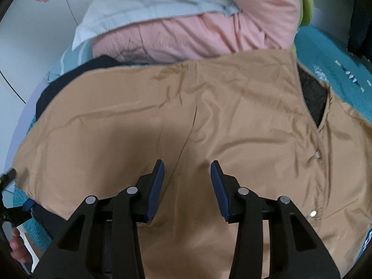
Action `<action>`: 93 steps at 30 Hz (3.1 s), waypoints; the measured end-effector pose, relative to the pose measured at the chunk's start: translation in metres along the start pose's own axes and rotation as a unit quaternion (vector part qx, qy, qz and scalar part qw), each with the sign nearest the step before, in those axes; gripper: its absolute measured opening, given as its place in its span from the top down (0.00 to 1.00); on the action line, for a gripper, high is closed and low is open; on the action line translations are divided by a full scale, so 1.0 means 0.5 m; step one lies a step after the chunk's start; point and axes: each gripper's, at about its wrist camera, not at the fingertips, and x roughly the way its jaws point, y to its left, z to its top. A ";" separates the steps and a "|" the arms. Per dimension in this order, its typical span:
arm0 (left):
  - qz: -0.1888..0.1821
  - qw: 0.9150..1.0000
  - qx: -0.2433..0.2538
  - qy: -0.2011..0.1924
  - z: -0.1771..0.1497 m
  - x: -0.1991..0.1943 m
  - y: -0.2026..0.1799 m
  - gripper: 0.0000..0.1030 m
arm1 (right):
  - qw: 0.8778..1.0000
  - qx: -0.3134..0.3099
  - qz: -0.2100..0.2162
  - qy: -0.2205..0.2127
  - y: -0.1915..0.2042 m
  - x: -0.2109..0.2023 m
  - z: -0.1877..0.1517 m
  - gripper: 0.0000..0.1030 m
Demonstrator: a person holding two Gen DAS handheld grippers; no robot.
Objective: Fold large clothes
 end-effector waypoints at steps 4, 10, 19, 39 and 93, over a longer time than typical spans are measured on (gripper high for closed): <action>-0.038 0.998 -0.042 0.004 0.010 -0.010 0.022 0.13 | 1.000 0.007 0.016 0.005 0.005 0.015 -0.011 0.61; -0.018 0.999 -0.042 0.000 0.011 -0.028 0.025 0.46 | 1.000 0.004 0.015 0.017 0.020 0.038 -0.031 0.61; 0.023 0.998 0.044 -0.025 -0.003 -0.077 -0.026 0.60 | 1.000 -0.011 0.018 0.016 0.032 0.037 -0.040 0.61; 0.079 0.978 0.153 -0.114 0.005 -0.052 -0.046 0.83 | 0.998 0.021 0.064 0.000 0.006 0.100 -0.056 0.59; 0.180 0.820 0.530 0.118 -0.816 0.651 -0.595 0.85 | 0.971 0.178 0.100 -0.127 -0.743 -0.310 -0.276 0.83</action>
